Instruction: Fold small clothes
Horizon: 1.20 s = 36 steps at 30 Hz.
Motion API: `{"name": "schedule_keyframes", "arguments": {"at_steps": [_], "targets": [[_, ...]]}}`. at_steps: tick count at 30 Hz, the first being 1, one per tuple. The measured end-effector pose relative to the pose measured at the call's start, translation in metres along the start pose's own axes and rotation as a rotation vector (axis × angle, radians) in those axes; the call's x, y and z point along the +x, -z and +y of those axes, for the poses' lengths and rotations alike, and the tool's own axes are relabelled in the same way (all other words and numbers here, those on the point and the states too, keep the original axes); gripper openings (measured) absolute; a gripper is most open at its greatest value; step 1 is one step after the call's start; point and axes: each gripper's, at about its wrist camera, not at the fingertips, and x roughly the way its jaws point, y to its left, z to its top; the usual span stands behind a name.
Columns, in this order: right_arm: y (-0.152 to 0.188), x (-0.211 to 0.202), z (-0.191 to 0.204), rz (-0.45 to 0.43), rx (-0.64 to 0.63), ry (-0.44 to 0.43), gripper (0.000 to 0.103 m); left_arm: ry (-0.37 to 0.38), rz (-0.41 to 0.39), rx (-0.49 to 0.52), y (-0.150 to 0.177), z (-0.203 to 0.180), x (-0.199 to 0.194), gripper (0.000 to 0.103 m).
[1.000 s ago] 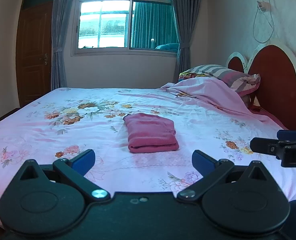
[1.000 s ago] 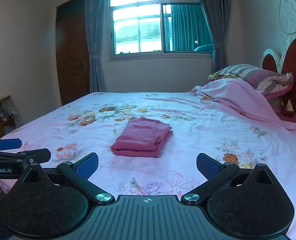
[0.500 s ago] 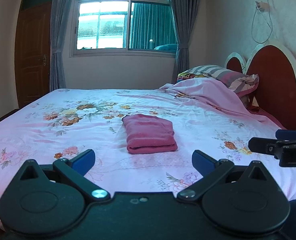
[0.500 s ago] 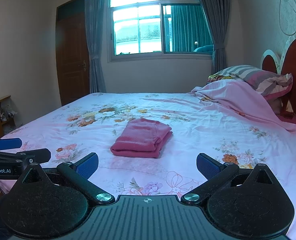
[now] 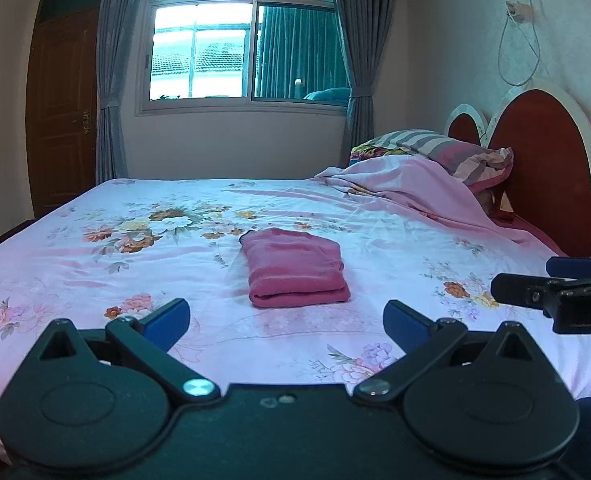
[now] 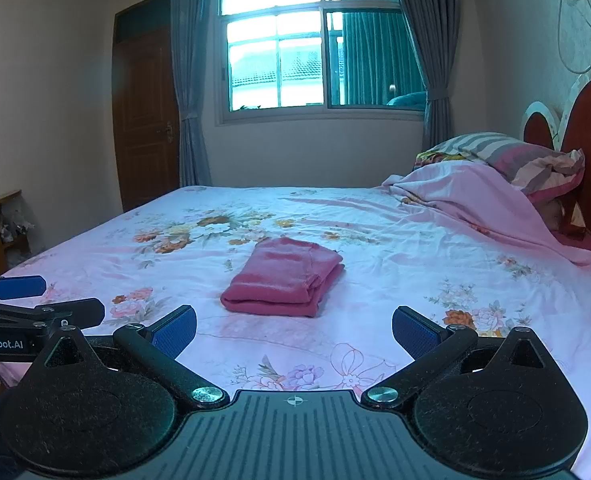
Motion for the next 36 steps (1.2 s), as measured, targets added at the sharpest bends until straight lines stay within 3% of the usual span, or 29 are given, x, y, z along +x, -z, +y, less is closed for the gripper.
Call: {"name": "schedule_keyframes", "arguments": {"at_steps": [26,36], "targets": [[-0.001,-0.004,-0.011,-0.009,-0.012,0.005,0.103,0.033,-0.015,0.024,0.002,0.001,-0.001,0.102],[0.0,-0.004,-0.013,-0.007,-0.017,0.001,0.103,0.031,0.015,0.063,0.005,-0.001,0.004,0.102]]}}
